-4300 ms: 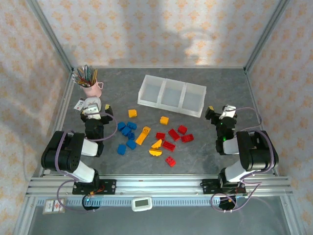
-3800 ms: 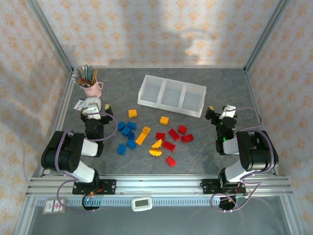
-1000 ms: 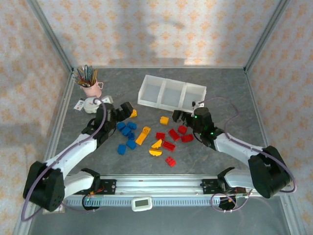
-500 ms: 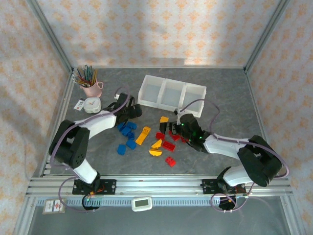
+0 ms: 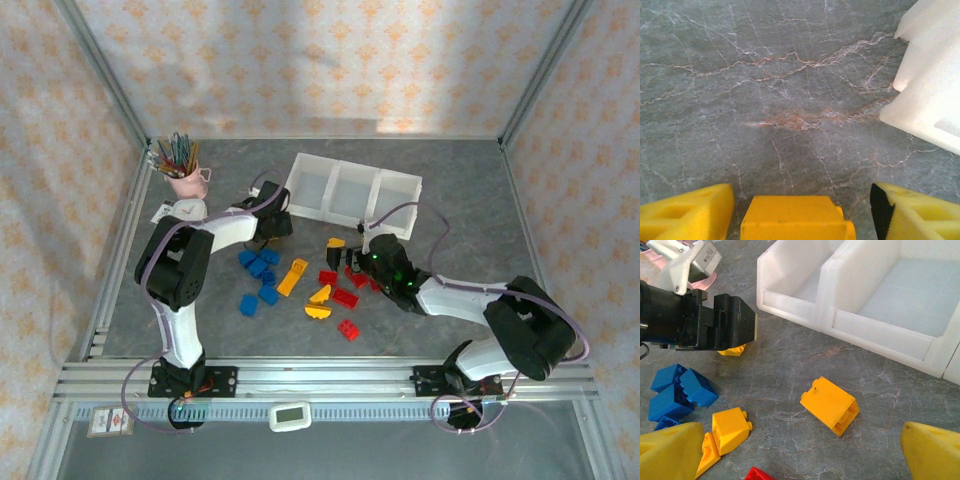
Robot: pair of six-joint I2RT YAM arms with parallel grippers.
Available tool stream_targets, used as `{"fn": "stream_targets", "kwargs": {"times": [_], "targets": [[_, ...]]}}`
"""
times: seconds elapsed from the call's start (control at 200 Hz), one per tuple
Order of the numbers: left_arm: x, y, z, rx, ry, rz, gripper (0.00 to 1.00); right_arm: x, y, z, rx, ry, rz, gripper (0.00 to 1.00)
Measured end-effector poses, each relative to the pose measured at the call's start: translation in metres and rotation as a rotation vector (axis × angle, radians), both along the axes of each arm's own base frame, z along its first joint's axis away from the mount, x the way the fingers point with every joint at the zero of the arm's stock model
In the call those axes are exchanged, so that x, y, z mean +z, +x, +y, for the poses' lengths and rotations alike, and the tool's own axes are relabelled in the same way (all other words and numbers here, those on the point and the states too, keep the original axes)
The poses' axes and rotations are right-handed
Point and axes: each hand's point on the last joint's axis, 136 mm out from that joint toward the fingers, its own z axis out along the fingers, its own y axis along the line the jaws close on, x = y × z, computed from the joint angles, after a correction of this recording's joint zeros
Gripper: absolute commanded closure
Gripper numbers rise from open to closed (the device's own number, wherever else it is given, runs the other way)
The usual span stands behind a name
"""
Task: Sort the legos into containers by color
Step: Pick up the lego from the center of the table.
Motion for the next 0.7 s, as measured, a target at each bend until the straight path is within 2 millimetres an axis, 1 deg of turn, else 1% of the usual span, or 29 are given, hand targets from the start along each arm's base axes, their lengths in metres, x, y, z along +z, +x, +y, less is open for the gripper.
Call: {"fn": "stream_targets", "kwargs": {"times": [0.055, 0.195, 0.405, 0.516, 0.621, 0.701], "targets": [[-0.0034, -0.0001, 0.0013, 0.003, 0.010, 0.007, 0.33, -0.0002, 0.0004, 0.0002, 0.000, 0.001, -0.001, 0.00], [-0.0034, -0.0016, -0.0009, -0.002, 0.023, 0.008, 0.42, -0.0019, 0.0007, 0.0005, 0.000, -0.001, 0.001, 0.00], [-0.0043, -0.0038, 0.0022, -0.003, 0.048, 0.015, 0.55, -0.0022, 0.0008, 0.0007, 0.000, -0.001, 0.001, 0.00], [-0.0035, -0.0041, -0.0001, -0.008, 0.050, 0.014, 0.62, -0.0022, 0.0012, 0.0002, -0.004, -0.002, 0.000, 0.00], [-0.0025, -0.0052, -0.0016, -0.018, 0.056, 0.015, 0.65, -0.0018, 0.0015, -0.0028, -0.018, -0.004, -0.004, 0.00], [0.0016, -0.0087, -0.0035, -0.027, 0.059, 0.020, 0.68, 0.0033, 0.0018, -0.0057, -0.031, 0.000, -0.013, 0.00]]}}
